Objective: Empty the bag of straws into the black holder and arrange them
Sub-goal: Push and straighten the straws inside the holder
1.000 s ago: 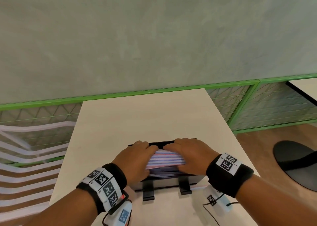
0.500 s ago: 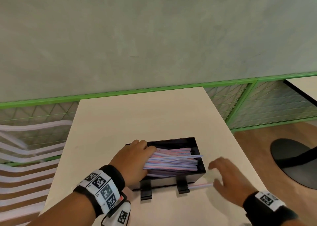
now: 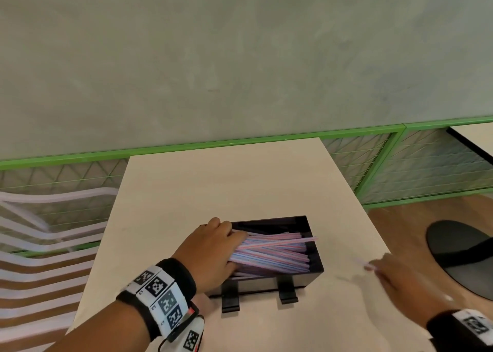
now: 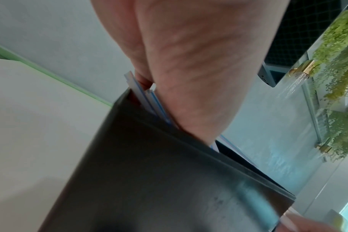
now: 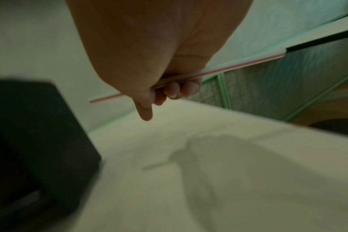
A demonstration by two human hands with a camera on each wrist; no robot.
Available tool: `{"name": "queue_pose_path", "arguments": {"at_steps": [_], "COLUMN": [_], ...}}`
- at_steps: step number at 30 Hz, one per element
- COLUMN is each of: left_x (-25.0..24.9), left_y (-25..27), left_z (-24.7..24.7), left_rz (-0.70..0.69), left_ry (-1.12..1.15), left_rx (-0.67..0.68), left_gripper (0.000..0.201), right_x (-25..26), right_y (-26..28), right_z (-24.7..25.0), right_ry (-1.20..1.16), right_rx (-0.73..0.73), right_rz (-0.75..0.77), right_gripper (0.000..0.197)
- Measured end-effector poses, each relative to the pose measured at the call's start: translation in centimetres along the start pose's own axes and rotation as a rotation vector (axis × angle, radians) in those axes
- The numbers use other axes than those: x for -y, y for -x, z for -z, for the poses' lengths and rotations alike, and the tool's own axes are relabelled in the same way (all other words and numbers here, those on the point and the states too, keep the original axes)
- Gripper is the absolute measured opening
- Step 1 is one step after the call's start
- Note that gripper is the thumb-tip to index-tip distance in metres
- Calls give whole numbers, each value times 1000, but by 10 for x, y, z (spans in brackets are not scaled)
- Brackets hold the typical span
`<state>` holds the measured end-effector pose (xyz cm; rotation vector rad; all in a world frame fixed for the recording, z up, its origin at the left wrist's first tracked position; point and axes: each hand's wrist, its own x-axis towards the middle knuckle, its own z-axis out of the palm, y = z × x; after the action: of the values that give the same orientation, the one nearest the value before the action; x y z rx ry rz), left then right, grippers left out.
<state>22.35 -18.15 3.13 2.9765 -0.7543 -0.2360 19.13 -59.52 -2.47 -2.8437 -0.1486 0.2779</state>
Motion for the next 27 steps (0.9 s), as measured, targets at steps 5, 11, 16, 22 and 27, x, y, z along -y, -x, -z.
{"name": "queue_pose_path", "arguments": {"at_steps": [5,11,16,22,27], "left_x": [1,1,7,18,3], "left_y": [3,10,18,33,25], "left_z": [1,4,7,25,24], "left_rz": [8,41,96,279,60], "left_ry": [-48,-47,181,340,302], "left_rx": [-3,-9,-22,9,-169], "left_gripper": [56,49,74,101,63], "right_x": [87,205,237,230,205], "right_y": [-19,-59,-75,-78,-71], "right_z": [71,38,9,-3,17], "right_ry": [-134,129,143,43,-148], "right_rx": [-226,10,163,267,160], "right_rz": [282,589,585,563,599], "right_gripper": [38,54,66,64,59]}}
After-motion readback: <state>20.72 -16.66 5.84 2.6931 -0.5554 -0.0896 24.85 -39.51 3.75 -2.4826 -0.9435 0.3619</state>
